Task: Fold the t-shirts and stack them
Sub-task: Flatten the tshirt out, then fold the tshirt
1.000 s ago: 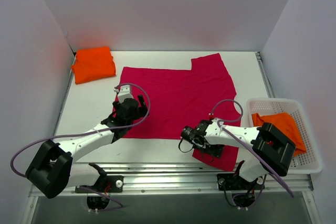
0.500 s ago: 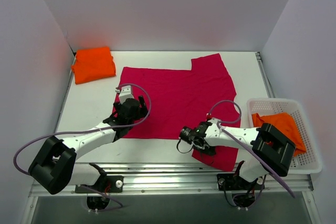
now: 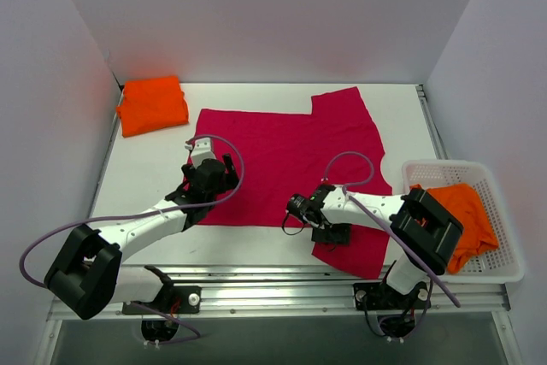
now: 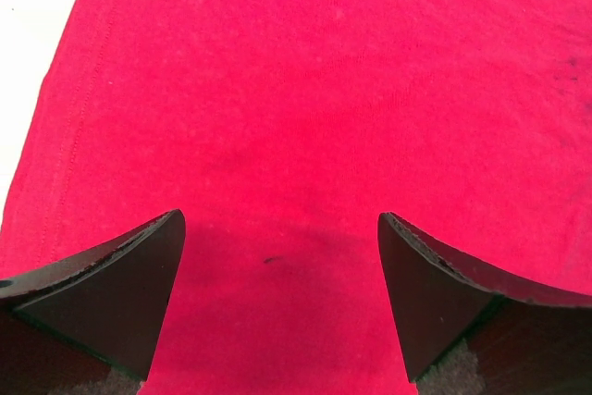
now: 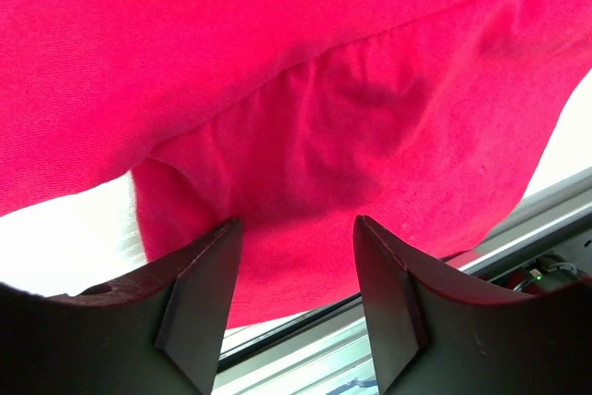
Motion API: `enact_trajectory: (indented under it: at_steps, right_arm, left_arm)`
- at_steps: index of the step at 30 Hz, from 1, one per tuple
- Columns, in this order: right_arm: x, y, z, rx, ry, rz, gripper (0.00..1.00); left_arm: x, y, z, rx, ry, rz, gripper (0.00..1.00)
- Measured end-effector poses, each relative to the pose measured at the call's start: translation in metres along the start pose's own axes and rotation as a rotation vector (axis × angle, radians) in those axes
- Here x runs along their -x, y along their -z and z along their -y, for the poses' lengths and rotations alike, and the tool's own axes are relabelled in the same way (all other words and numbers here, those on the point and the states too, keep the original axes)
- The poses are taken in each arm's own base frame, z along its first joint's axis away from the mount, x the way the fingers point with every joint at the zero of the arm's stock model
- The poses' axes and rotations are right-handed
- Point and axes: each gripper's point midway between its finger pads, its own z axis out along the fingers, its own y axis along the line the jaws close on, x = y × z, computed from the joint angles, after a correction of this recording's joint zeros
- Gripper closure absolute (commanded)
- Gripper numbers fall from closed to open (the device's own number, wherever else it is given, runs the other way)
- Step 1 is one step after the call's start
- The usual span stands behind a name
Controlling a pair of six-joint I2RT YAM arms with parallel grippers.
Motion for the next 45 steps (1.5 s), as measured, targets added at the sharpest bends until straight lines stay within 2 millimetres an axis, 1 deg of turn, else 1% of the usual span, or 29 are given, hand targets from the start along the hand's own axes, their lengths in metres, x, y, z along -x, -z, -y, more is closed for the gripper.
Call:
enact_trajectory:
  at_steps: [1, 3, 4, 11, 14, 15, 17, 18, 23, 24, 27, 32, 36, 41, 45]
  right_arm:
    - [0.000, 0.000, -0.001, 0.005, 0.005, -0.001, 0.53]
    - [-0.001, -0.002, -0.001, 0.009, 0.012, -0.003, 0.56]
    - [-0.001, -0.003, -0.002, 0.014, 0.014, -0.002, 0.60]
    - [-0.005, -0.009, -0.006, 0.022, 0.041, -0.004, 0.59]
    - [-0.005, -0.010, -0.006, 0.012, 0.062, 0.019, 0.51]
    - [-0.005, -0.010, -0.006, 0.010, 0.070, 0.030, 0.43]
    - [-0.004, -0.009, -0.003, -0.008, 0.098, 0.057, 0.38]
    - [-0.003, -0.009, 0.000, -0.023, 0.110, 0.074, 0.33]
    - [0.000, -0.008, 0.007, -0.064, 0.156, 0.133, 0.22]
    - [0.002, -0.008, 0.008, -0.069, 0.165, 0.144, 0.18]
    - [0.002, -0.007, 0.012, -0.084, 0.185, 0.152, 0.10]
    - [0.003, -0.008, 0.016, -0.078, 0.162, 0.138, 0.10]
    - [0.001, -0.011, 0.016, -0.010, 0.111, 0.150, 0.12]
    - [0.002, -0.011, 0.016, 0.032, 0.094, 0.170, 0.14]
    - [0.002, -0.012, 0.015, 0.113, 0.023, 0.201, 0.15]
  left_arm:
    - [0.001, 0.000, -0.001, 0.003, 0.001, 0.001, 0.05]
    - [0.001, -0.001, -0.002, 0.006, 0.003, 0.002, 0.06]
    - [0.002, -0.001, -0.002, 0.007, 0.004, 0.003, 0.05]
    - [0.002, -0.001, -0.003, 0.007, 0.004, 0.003, 0.06]
    - [0.002, -0.001, -0.003, 0.008, 0.004, 0.003, 0.05]
    - [0.002, -0.001, -0.003, 0.008, 0.004, 0.003, 0.05]
    - [0.002, -0.001, -0.003, 0.009, 0.004, 0.004, 0.05]
    - [0.002, -0.001, -0.003, 0.009, 0.004, 0.004, 0.05]
    - [0.002, -0.001, -0.003, 0.011, 0.004, 0.005, 0.05]
    - [0.002, -0.001, -0.003, 0.011, 0.004, 0.005, 0.06]
    - [0.002, -0.001, -0.003, 0.011, 0.004, 0.006, 0.05]
    - [0.003, -0.001, -0.004, 0.015, 0.004, 0.008, 0.06]
    - [0.003, -0.001, -0.004, 0.018, 0.004, 0.010, 0.05]
    - [0.003, -0.002, -0.005, 0.021, 0.002, 0.013, 0.06]
    - [0.004, -0.002, -0.006, 0.026, 0.001, 0.016, 0.05]
